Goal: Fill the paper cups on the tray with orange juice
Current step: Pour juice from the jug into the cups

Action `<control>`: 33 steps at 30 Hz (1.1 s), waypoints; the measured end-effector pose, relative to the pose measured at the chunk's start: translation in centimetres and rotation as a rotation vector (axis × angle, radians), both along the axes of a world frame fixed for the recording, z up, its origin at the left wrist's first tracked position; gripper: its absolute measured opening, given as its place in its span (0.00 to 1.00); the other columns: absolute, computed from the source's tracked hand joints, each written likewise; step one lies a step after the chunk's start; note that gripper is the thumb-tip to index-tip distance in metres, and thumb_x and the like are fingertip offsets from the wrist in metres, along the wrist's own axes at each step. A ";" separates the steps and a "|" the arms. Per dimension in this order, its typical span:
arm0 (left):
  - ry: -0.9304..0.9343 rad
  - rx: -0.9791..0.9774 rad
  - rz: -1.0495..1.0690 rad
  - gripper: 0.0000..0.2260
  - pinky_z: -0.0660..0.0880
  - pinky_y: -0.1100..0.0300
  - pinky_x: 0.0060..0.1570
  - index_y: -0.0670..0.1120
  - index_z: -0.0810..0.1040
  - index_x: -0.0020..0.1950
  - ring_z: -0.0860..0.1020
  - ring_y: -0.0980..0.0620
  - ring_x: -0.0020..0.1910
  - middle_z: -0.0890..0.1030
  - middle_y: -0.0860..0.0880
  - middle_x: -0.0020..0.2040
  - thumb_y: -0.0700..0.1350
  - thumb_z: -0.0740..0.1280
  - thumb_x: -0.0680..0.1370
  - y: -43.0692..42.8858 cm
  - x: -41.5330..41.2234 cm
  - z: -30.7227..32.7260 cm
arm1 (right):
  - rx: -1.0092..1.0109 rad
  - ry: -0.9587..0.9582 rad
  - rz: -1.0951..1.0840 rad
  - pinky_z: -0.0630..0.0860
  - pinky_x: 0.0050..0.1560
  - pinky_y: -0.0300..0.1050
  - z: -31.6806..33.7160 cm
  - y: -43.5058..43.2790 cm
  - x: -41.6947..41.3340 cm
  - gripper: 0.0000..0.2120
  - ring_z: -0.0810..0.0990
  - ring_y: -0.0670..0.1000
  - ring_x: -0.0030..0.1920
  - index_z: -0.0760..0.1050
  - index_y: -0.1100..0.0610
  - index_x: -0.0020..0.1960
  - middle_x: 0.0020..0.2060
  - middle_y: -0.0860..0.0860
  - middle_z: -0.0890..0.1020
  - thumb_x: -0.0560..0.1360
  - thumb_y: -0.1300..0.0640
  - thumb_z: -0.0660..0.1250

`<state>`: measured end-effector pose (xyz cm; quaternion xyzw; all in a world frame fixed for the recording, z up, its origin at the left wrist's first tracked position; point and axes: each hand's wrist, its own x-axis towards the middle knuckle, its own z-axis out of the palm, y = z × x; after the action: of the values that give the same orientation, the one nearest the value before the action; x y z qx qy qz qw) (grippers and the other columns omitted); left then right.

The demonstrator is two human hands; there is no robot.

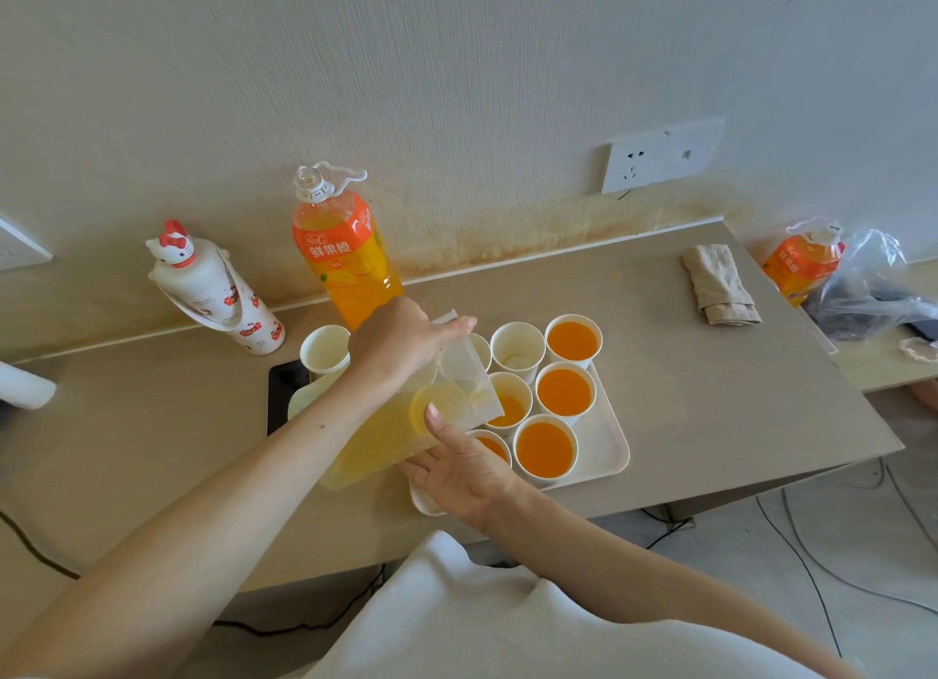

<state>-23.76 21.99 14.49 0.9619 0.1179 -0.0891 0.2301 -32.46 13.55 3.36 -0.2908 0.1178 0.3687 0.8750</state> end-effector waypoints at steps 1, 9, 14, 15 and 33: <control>-0.001 -0.002 -0.002 0.29 0.56 0.58 0.29 0.47 0.58 0.28 0.61 0.51 0.24 0.59 0.52 0.25 0.66 0.67 0.71 0.0 0.0 0.0 | -0.002 -0.002 0.001 0.78 0.61 0.48 0.0 0.0 0.0 0.51 0.79 0.55 0.63 0.66 0.57 0.73 0.65 0.56 0.78 0.56 0.45 0.84; 0.000 -0.012 -0.006 0.29 0.56 0.58 0.29 0.47 0.58 0.28 0.61 0.51 0.23 0.59 0.52 0.24 0.66 0.68 0.71 0.0 0.0 -0.1 | -0.009 0.003 0.001 0.75 0.65 0.49 -0.2 0.1 -0.1 0.51 0.78 0.55 0.64 0.66 0.56 0.73 0.65 0.56 0.78 0.56 0.45 0.84; 0.006 0.004 -0.004 0.29 0.56 0.58 0.29 0.47 0.59 0.28 0.61 0.51 0.23 0.59 0.52 0.25 0.66 0.68 0.71 -0.1 -0.1 0.1 | 0.004 0.002 -0.008 0.74 0.65 0.50 -0.2 0.1 -0.1 0.51 0.78 0.55 0.64 0.66 0.56 0.73 0.65 0.56 0.78 0.56 0.45 0.84; 0.004 0.009 -0.007 0.29 0.56 0.58 0.29 0.47 0.59 0.28 0.61 0.51 0.23 0.59 0.52 0.25 0.66 0.67 0.71 -0.1 -0.1 0.1 | 0.007 0.003 -0.010 0.74 0.65 0.50 -0.2 0.1 -0.1 0.52 0.78 0.55 0.64 0.66 0.56 0.73 0.65 0.56 0.78 0.56 0.45 0.84; -0.007 0.010 -0.011 0.29 0.55 0.59 0.29 0.47 0.58 0.27 0.60 0.51 0.23 0.58 0.52 0.24 0.66 0.68 0.71 -0.3 -0.5 0.5 | 0.017 -0.006 0.000 0.75 0.65 0.50 0.2 0.2 -0.3 0.52 0.77 0.56 0.65 0.65 0.56 0.74 0.66 0.57 0.77 0.57 0.45 0.84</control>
<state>-24.21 21.71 15.03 0.9639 0.1124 -0.0866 0.2253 -32.75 13.70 3.55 -0.2844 0.1123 0.3689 0.8777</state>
